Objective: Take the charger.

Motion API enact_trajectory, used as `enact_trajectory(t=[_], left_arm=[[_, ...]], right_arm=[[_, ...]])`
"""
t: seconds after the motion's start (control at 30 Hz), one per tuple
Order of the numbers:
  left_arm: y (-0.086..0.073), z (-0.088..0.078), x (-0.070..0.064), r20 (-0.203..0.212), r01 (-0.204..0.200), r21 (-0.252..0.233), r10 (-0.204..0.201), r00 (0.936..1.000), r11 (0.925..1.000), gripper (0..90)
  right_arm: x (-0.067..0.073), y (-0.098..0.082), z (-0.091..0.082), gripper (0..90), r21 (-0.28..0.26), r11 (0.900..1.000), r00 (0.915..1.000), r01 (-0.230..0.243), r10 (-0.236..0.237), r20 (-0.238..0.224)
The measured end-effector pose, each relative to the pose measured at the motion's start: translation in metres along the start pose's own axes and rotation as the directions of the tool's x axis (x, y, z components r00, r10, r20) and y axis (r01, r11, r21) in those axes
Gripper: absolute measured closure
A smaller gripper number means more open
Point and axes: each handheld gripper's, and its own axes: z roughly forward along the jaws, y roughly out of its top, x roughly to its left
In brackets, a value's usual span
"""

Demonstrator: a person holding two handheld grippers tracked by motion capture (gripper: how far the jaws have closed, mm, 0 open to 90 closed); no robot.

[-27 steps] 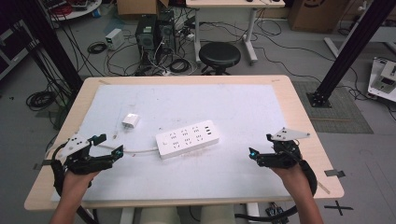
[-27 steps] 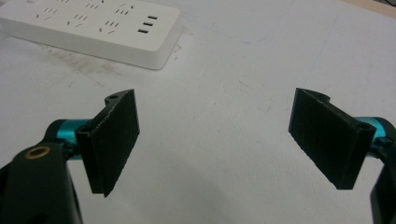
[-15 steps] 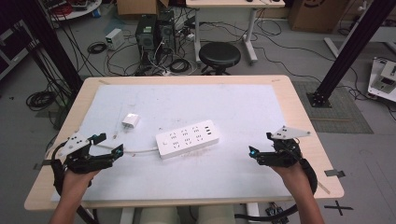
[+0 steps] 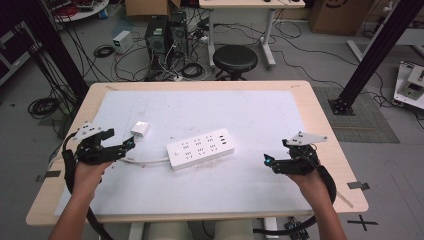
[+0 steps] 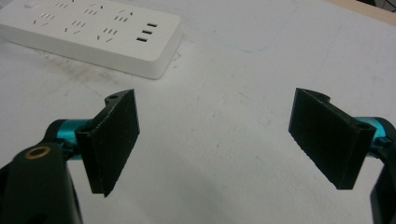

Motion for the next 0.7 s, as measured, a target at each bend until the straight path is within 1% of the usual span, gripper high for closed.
enact_trajectory(t=[0.03, 0.1, 0.2, 0.3, 0.43, 0.47, 0.53, 0.57, 0.63, 0.7], left_arm=[[0.002, 0.003, 0.001, -0.002, 0.004, 0.005, -0.004, 1.0, 1.0, 16.9], [0.006, 0.009, 0.003, -0.007, 0.008, 0.021, -0.008, 0.9999, 0.9998, 17.0], [0.012, 0.017, 0.004, -0.014, 0.005, 0.026, -0.005, 0.9999, 0.9997, 17.0], [0.016, 0.025, 0.006, -0.024, 0.011, 0.028, -0.01, 0.9997, 0.9995, 17.0], [0.016, 0.038, 0.009, -0.05, 0.032, 0.051, -0.029, 0.9983, 0.9982, 17.0], [0.016, 0.04, 0.01, -0.047, 0.03, 0.054, -0.028, 0.9985, 0.9981, 17.0], [0.015, 0.047, 0.013, -0.035, 0.042, 0.059, -0.04, 0.9986, 0.9974, 17.0], [0.016, 0.05, 0.014, -0.037, 0.04, 0.071, -0.038, 0.9986, 0.9967, 17.1], [0.02, 0.053, 0.014, -0.053, 0.034, 0.088, -0.029, 0.9981, 0.9956, 17.3], [0.028, 0.053, 0.012, -0.054, 0.032, 0.072, -0.028, 0.9982, 0.9969, 17.2]], right_arm=[[0.0, 0.0, 0.001, 16.5, 0.001, 1.0, 1.0, -0.002, 0.002, 0.0], [-0.001, 0.001, 0.004, 16.5, 0.003, 1.0, 1.0, 0.009, -0.009, -0.003], [-0.001, 0.001, 0.006, 16.5, 0.007, 1.0, 1.0, 0.0, 0.0, 0.005], [-0.002, 0.002, 0.008, 16.5, 0.005, 1.0, 1.0, -0.004, 0.004, 0.002], [-0.003, 0.003, 0.009, 16.5, 0.007, 1.0, 1.0, -0.005, 0.005, 0.002], [-0.004, 0.003, 0.009, 16.5, 0.008, 1.0, 1.0, -0.008, 0.008, 0.001], [-0.004, 0.004, 0.009, 16.5, 0.01, 1.0, 1.0, -0.006, 0.006, 0.003], [-0.005, 0.004, 0.01, 16.5, 0.009, 1.0, 1.0, -0.005, 0.005, 0.002], [-0.006, 0.005, 0.01, 16.5, 0.009, 1.0, 1.0, -0.004, 0.004, 0.003], [-0.006, 0.006, 0.009, 16.5, 0.011, 1.0, 0.9999, -0.011, 0.011, 0.005]])
